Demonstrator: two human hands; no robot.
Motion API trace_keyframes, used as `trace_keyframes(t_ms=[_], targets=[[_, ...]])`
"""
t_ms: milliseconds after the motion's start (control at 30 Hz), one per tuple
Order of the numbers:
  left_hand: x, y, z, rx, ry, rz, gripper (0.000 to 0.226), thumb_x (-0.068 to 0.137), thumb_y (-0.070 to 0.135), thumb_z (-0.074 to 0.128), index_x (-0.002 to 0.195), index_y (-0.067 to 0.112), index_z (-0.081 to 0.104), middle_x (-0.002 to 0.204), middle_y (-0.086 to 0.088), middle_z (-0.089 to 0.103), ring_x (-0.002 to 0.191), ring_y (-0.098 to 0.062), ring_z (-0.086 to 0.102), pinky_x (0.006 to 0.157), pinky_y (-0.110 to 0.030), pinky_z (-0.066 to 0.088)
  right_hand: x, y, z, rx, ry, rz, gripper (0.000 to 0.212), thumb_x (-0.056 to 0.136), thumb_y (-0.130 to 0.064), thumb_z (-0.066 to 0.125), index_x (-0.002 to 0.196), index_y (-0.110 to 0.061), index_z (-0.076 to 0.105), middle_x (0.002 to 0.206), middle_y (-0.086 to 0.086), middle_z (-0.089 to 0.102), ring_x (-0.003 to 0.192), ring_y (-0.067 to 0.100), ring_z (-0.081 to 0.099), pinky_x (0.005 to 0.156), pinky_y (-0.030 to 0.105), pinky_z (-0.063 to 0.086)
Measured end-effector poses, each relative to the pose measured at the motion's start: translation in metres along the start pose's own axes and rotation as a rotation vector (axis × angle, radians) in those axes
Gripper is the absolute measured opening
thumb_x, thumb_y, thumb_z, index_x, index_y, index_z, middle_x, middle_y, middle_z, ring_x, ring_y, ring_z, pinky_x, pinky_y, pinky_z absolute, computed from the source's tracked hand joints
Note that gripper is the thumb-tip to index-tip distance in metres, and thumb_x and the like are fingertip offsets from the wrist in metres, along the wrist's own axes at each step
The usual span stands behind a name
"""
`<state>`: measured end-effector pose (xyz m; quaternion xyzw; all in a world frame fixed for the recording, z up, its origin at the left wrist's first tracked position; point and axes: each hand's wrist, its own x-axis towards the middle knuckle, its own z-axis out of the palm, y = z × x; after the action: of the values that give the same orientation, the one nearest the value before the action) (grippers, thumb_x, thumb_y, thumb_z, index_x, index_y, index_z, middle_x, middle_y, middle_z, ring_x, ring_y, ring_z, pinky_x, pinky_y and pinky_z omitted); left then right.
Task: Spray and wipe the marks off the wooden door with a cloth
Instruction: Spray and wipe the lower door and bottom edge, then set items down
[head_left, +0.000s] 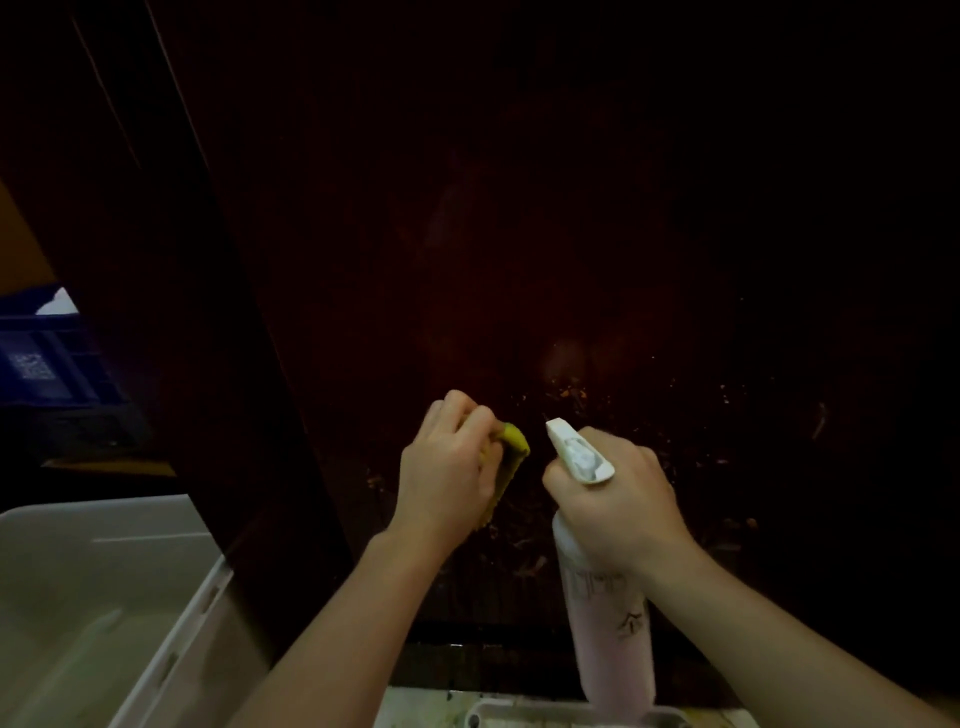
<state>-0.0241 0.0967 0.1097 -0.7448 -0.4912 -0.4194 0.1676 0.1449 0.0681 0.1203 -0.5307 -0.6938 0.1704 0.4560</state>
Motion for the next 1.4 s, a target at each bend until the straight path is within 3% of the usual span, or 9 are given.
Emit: trace_keyframes(t_ms=[233, 433, 633, 767, 900, 1067, 1200, 1300, 1400], targets=[[0.029, 0.013, -0.006, -0.231, 0.322, -0.218, 0.008, 0.087, 0.013, 0.060, 0.095, 0.010, 0.057, 0.096, 0.004, 0.043, 0.081, 0.007, 0.046, 0.067, -0.005, 0.040, 0.002, -0.001, -0.010, 0.184, -0.077, -0.013, 0.013, 0.079, -0.022, 0.064, 0.072, -0.025, 0.054, 0.064, -0.005, 0.057, 0.059, 0.006, 0.055, 0.050, 0.014, 0.042], [0.032, 0.021, 0.002, -0.165, 0.315, -0.279, 0.010, 0.086, 0.011, 0.065, 0.089, 0.010, 0.056, 0.097, 0.003, 0.041, 0.082, -0.012, 0.050, 0.059, -0.011, 0.036, 0.002, 0.006, -0.017, 0.073, 0.023, -0.065, 0.031, 0.078, -0.020, 0.061, 0.056, -0.027, 0.040, 0.050, -0.010, 0.045, 0.045, 0.007, 0.044, 0.048, 0.021, 0.034], [0.023, 0.023, 0.006, -0.036, 0.205, -0.132, 0.008, 0.085, 0.014, 0.065, 0.085, 0.010, 0.058, 0.095, -0.003, 0.047, 0.082, -0.014, 0.047, 0.053, -0.016, 0.036, -0.001, 0.005, -0.026, 0.225, -0.103, -0.031, 0.019, 0.072, -0.031, 0.058, 0.059, -0.028, 0.045, 0.056, -0.015, 0.051, 0.050, 0.002, 0.046, 0.048, 0.017, 0.039], [0.023, 0.028, 0.007, 0.050, 0.153, -0.078, 0.010, 0.082, 0.007, 0.069, 0.084, 0.009, 0.059, 0.093, -0.004, 0.050, 0.081, -0.012, 0.046, 0.050, -0.016, 0.034, -0.004, 0.006, -0.030, 0.248, -0.086, -0.059, 0.023, 0.079, -0.019, 0.063, 0.062, -0.022, 0.047, 0.055, -0.015, 0.050, 0.050, 0.003, 0.045, 0.047, 0.016, 0.038], [0.042, 0.035, -0.001, -0.037, 0.281, -0.105, 0.008, 0.086, 0.012, 0.062, 0.091, 0.005, 0.060, 0.095, -0.007, 0.050, 0.076, -0.011, 0.049, 0.054, -0.011, 0.036, -0.004, 0.010, -0.034, 0.157, 0.013, -0.064, 0.038, 0.079, -0.012, 0.062, 0.053, -0.026, 0.037, 0.046, -0.015, 0.044, 0.042, 0.004, 0.040, 0.041, 0.016, 0.032], [0.068, 0.052, 0.001, -0.067, 0.398, -0.113, 0.010, 0.087, 0.014, 0.058, 0.092, 0.005, 0.061, 0.096, -0.009, 0.052, 0.081, -0.016, 0.051, 0.054, -0.015, 0.040, -0.003, 0.017, -0.041, 0.235, -0.032, -0.011, 0.027, 0.080, -0.015, 0.065, 0.061, -0.017, 0.046, 0.052, -0.013, 0.045, 0.047, 0.002, 0.041, 0.046, 0.015, 0.037], [0.050, 0.062, 0.026, 0.050, 0.296, 0.082, 0.013, 0.087, 0.014, 0.055, 0.084, 0.011, 0.067, 0.091, -0.007, 0.056, 0.077, -0.021, 0.049, 0.047, -0.025, 0.039, 0.000, 0.023, -0.046, 0.294, -0.035, 0.039, 0.017, 0.082, -0.014, 0.065, 0.071, -0.009, 0.053, 0.057, -0.009, 0.048, 0.052, 0.004, 0.044, 0.049, 0.019, 0.037], [0.016, 0.065, 0.052, 0.131, 0.081, 0.315, 0.015, 0.086, 0.019, 0.054, 0.079, 0.013, 0.066, 0.083, -0.006, 0.058, 0.068, -0.022, 0.048, 0.045, -0.033, 0.042, 0.000, 0.029, -0.053, 0.299, -0.039, 0.070, 0.013, 0.083, -0.014, 0.064, 0.074, -0.010, 0.056, 0.063, 0.000, 0.054, 0.055, 0.009, 0.050, 0.051, 0.020, 0.041], [0.006, 0.063, 0.057, 0.135, -0.010, 0.360, 0.018, 0.088, 0.022, 0.052, 0.078, 0.013, 0.065, 0.081, -0.005, 0.059, 0.065, -0.020, 0.048, 0.046, -0.033, 0.043, -0.002, 0.035, -0.059, 0.242, -0.067, 0.065, 0.014, 0.083, -0.014, 0.065, 0.072, -0.015, 0.056, 0.065, -0.006, 0.058, 0.056, 0.006, 0.052, 0.051, 0.017, 0.043]])
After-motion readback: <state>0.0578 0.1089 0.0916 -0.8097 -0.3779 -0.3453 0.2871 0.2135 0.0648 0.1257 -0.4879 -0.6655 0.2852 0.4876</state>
